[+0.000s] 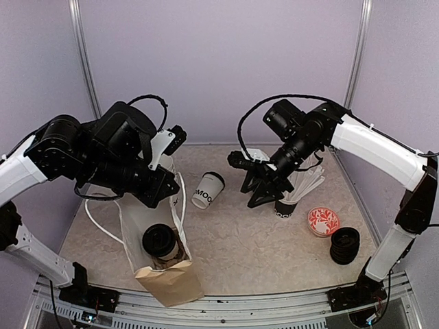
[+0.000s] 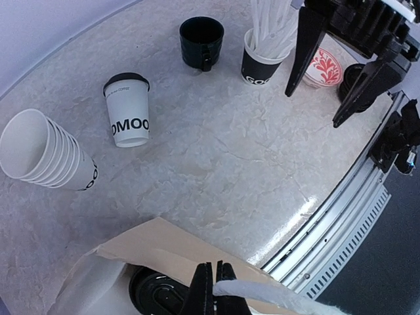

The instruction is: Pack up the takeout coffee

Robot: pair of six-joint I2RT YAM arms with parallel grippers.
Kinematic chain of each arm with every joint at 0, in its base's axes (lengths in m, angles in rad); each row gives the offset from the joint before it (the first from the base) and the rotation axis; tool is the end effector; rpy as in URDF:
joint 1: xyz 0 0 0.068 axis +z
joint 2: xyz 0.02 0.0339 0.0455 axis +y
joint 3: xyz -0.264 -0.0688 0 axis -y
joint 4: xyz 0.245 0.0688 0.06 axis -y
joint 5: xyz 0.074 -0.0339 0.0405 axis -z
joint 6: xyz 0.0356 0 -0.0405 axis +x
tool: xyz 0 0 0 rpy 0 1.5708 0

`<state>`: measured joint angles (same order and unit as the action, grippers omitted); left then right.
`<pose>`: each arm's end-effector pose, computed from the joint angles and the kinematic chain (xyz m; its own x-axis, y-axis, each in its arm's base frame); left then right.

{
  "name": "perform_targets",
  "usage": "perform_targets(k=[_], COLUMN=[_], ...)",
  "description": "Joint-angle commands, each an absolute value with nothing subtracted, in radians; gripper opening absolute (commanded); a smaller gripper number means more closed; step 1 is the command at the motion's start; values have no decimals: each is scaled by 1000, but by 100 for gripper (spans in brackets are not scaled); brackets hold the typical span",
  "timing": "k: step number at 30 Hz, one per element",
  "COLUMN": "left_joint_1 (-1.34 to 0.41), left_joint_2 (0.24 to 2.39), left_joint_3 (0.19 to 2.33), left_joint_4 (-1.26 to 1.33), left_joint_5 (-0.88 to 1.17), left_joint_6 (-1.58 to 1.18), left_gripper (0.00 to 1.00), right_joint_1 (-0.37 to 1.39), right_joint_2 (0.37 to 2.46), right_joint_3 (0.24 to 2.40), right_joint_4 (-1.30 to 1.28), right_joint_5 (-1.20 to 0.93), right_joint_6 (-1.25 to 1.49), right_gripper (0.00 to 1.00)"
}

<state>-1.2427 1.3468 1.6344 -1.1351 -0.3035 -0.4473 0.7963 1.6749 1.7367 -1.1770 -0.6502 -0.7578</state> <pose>0.0909 -0.2339 0.4170 -0.5810 0.4258 -0.6936 0.6526 0.7530 -0.0843 0.2177 0.2533 0.3592 0.0629 -0.7180 -0.6932 -0.9802 -0.1751 0.0924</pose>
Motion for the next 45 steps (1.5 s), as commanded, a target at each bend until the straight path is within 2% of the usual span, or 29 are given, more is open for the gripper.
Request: perform_targets(k=[1,7,22,26,34,41,45], left_joint_1=[-1194,-1096,-1016,-993,-944,-904,-899], left_joint_2=[1380,1388,1360,1339,1296,1243,1215], left_joint_3=[1683,1698,1662,1643,1599,1595,1599], left_joint_4=[-1140,-1192,-1176,-1188,-1203,-1233,-1263], left_joint_5=[-368,-395,-355,-373,-406,-423,-454], left_joint_6=[-429,-457,-446,-445,-431,-455,-489], left_gripper=[0,0,0,6,8,6,9], right_joint_1=[804,811,824,837,944,1012,1023], right_joint_2=[1668,1704,1793,1823,1951,2078,2143], right_joint_3=[1716,1731,1804,1826,1954,2142,2250], right_joint_4=[-1125,-1096,-1058,-1048,-1084,-1131,-1166], right_joint_5=[-623,-599,-530,-551,-583,-587,-594], right_joint_6=[-717,-684,-641,-630,-628,-627,-627], right_gripper=[51,51,52,52,50,49,48])
